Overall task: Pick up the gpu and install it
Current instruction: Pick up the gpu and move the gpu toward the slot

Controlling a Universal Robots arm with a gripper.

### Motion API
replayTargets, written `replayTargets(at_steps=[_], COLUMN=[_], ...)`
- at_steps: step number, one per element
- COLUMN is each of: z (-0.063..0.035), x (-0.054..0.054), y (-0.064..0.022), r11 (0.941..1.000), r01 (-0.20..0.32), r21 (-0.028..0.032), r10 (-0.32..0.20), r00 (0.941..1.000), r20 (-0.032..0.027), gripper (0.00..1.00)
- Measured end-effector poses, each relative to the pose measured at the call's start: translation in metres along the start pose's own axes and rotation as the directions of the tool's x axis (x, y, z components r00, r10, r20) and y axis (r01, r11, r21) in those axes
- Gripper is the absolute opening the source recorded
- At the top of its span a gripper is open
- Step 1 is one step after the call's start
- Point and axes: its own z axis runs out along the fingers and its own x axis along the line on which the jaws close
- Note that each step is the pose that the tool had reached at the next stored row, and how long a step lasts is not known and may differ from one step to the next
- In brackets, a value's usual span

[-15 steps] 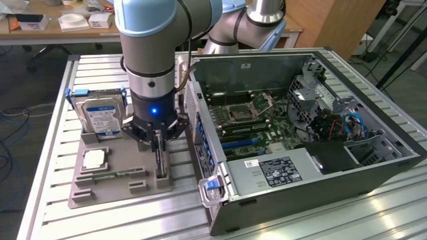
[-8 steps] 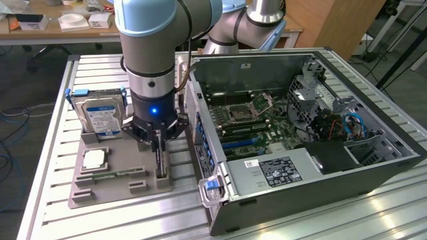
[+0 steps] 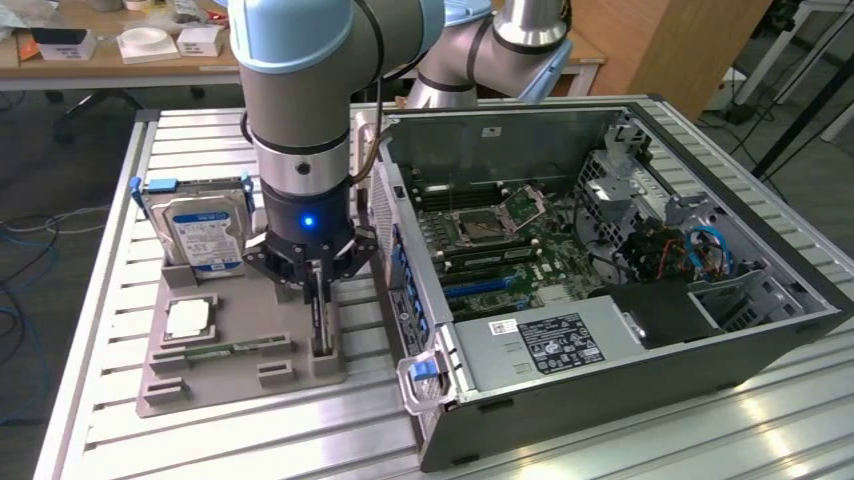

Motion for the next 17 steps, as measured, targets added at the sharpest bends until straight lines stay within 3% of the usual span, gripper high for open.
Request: replayTargets(at_steps=[17], z=[-0.0012], x=[0.0], y=[0.0], r11=[1.0], r01=[0.0], r21=[-0.0002], r10=[0.0], r00=[1.0], r20=[0.0001], gripper=[0.26])
